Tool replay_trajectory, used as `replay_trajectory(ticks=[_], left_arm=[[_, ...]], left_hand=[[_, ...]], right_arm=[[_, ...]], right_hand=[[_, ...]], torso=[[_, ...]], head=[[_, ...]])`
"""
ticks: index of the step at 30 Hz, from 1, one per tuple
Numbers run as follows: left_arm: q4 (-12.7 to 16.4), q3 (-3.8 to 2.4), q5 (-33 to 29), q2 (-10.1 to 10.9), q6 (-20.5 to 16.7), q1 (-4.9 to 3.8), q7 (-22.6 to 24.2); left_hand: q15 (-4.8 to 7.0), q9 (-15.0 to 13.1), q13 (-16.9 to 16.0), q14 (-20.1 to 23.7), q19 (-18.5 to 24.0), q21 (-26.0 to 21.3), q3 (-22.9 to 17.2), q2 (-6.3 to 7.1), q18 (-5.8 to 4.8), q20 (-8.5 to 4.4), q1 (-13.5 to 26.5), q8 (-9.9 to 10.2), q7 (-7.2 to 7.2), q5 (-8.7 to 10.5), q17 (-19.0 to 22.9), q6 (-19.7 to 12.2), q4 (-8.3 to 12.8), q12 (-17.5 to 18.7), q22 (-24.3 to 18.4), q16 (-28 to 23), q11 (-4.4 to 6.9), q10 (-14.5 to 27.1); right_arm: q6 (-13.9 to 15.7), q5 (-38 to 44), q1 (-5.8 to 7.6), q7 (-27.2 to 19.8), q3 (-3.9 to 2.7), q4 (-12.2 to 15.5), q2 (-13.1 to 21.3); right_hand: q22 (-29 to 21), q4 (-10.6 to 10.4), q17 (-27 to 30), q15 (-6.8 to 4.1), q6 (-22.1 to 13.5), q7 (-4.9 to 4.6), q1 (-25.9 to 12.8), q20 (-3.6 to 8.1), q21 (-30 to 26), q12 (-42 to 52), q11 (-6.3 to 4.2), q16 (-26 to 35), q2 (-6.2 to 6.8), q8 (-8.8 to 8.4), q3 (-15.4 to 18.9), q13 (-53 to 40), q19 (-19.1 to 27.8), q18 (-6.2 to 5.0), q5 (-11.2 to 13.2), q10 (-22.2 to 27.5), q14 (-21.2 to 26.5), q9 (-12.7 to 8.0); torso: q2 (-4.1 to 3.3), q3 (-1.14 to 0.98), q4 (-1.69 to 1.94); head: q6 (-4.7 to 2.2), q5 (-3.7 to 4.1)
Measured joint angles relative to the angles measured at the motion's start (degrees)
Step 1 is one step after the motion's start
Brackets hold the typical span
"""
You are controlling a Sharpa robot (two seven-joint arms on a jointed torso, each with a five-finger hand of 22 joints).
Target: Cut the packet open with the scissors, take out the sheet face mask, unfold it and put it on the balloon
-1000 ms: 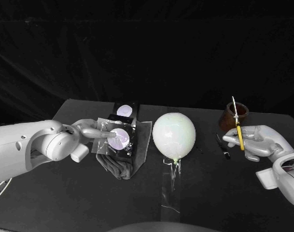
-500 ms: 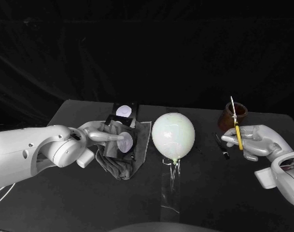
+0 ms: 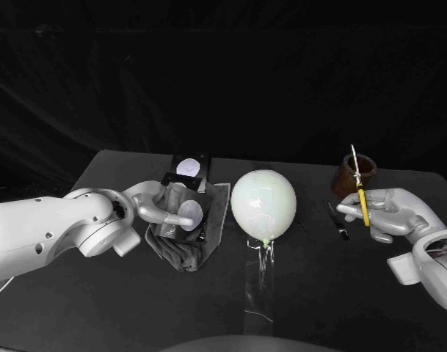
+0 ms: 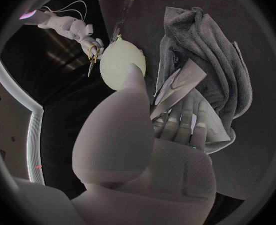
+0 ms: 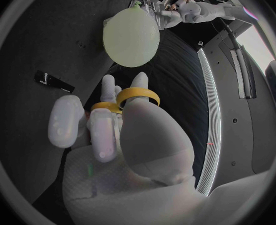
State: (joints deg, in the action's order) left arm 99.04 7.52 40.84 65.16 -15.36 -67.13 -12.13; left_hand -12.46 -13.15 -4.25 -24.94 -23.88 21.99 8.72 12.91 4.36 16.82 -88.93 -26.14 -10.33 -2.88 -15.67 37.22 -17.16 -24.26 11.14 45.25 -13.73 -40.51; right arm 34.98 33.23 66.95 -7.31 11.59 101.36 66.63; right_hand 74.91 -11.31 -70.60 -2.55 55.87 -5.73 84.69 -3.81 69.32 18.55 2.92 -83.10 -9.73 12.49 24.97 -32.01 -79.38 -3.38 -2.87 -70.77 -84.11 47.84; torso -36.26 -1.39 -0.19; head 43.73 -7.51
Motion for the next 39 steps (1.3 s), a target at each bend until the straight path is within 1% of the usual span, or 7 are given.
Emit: replay_trajectory(ticks=[4,9,11,14,22,31,39], left_arm=[[0.0,-0.11,3.1,0.1,0.2,0.0,-0.1],[-0.1,-0.55,6.1,0.7,0.1,-0.03,0.0],[-0.2,-0.77,7.3,0.9,0.1,-0.08,0.1],[-0.2,-0.94,9.0,1.2,0.0,-0.13,0.2],[-0.6,-1.28,13.7,1.3,-0.3,-0.21,0.5],[-2.9,-1.69,20.1,1.0,-0.5,-0.28,0.3],[-6.9,-2.81,22.7,0.8,-0.4,-0.57,0.0]], left_hand=[[-0.2,0.0,0.0,1.0,1.7,-2.1,0.4,0.42,-0.01,0.09,-0.2,-0.3,-0.13,0.0,0.3,-0.3,0.1,-0.4,-1.1,-0.2,-0.3,0.5],[-0.7,0.0,0.0,3.5,4.9,-5.5,1.5,1.75,-0.02,0.14,-0.2,-0.9,0.18,0.0,1.0,-1.7,-0.1,-1.0,-3.1,-0.9,-0.52,2.4],[-1.12,0.0,0.0,5.4,8.3,-8.5,2.4,2.9,-0.02,0.12,0.2,-1.3,0.35,0.0,1.4,-2.7,-0.1,-1.2,-4.6,-1.5,-0.84,3.5],[-1.45,-0.1,0.0,6.7,10.3,-10.4,2.8,3.42,-0.02,0.15,0.7,-2.0,0.48,0.0,1.7,-3.2,-0.2,-2.0,-5.5,-1.6,-0.83,4.1],[-1.57,-0.4,-0.2,7.4,10.4,-10.8,2.8,4.08,-0.02,0.18,1.9,-3.1,0.58,0.0,1.9,-3.7,-0.2,-3.1,-6.0,-1.6,-0.92,4.6],[-1.53,-0.8,-0.4,7.4,10.4,-10.8,3.1,4.01,-0.02,0.18,4.6,-4.9,0.58,0.0,1.9,-3.7,-0.2,-5.0,-6.1,-0.5,-0.92,4.6],[-1.05,-1.0,-0.7,6.9,10.0,-10.8,3.1,3.77,-0.02,0.12,5.5,-5.9,0.48,0.0,1.9,-3.1,-0.2,-6.1,-6.1,0.3,-0.61,3.8]], right_arm=[[0.0,0.0,0.0,0.0,0.0,0.0,0.0],[0.0,0.0,-0.01,0.0,0.0,0.0,0.0],[0.0,-0.1,-0.01,0.0,0.0,-0.1,0.1],[0.0,-0.1,-0.02,-0.1,0.0,-0.1,0.1],[0.0,-0.1,-0.04,-0.1,0.0,-0.1,0.1],[0.0,-0.1,-0.06,-0.1,0.01,-0.2,0.2],[0.0,-0.2,-0.07,-0.1,0.01,-0.4,0.2]], right_hand=[[0.0,0.0,0.0,0.0,0.0,0.0,0.0,0.0,0.0,-0.1,0.0,0.0,0.0,0.0,0.0,0.0,0.0,0.0,0.0,0.0,0.0,0.0],[0.0,0.0,0.0,0.0,0.0,0.0,0.0,0.0,0.0,-0.2,0.0,0.0,0.0,0.0,0.0,0.0,0.0,0.0,0.0,0.0,0.0,0.0],[0.0,0.0,0.0,0.0,0.0,0.0,0.0,0.0,0.0,-0.2,0.0,0.0,0.0,0.0,0.0,0.0,0.0,0.0,0.0,0.0,0.0,0.0],[0.0,0.0,0.1,0.0,0.0,0.0,0.0,0.0,0.0,-0.2,0.0,0.0,0.0,0.0,0.0,0.0,0.0,0.01,0.0,0.0,0.0,0.0],[0.0,0.0,0.2,0.0,0.0,0.0,0.0,0.0,0.0,-0.4,-0.02,0.0,0.0,0.0,0.0,0.1,0.0,0.01,0.0,0.0,0.0,0.0],[0.0,0.0,0.2,0.0,0.0,0.0,0.0,0.0,0.0,-0.2,-0.05,0.0,0.0,-0.22,0.0,0.1,0.0,0.02,0.0,0.0,0.0,-0.1],[0.0,0.0,0.2,0.0,0.0,0.0,0.0,0.0,0.0,-0.2,-0.05,0.1,0.0,-0.22,0.0,0.1,0.0,0.03,0.0,0.1,0.0,0.0]], torso=[[0.02,0.01,-0.03],[0.04,0.01,-0.03],[0.04,0.01,-0.03],[0.03,0.0,-0.03],[0.02,0.0,-0.01],[-0.01,0.0,0.01],[-0.01,-0.01,-0.06]], head=[[0.0,0.01],[-0.09,0.04],[-0.12,0.08],[-0.15,0.12],[-0.2,0.15],[-0.32,0.29],[-0.21,0.18]])
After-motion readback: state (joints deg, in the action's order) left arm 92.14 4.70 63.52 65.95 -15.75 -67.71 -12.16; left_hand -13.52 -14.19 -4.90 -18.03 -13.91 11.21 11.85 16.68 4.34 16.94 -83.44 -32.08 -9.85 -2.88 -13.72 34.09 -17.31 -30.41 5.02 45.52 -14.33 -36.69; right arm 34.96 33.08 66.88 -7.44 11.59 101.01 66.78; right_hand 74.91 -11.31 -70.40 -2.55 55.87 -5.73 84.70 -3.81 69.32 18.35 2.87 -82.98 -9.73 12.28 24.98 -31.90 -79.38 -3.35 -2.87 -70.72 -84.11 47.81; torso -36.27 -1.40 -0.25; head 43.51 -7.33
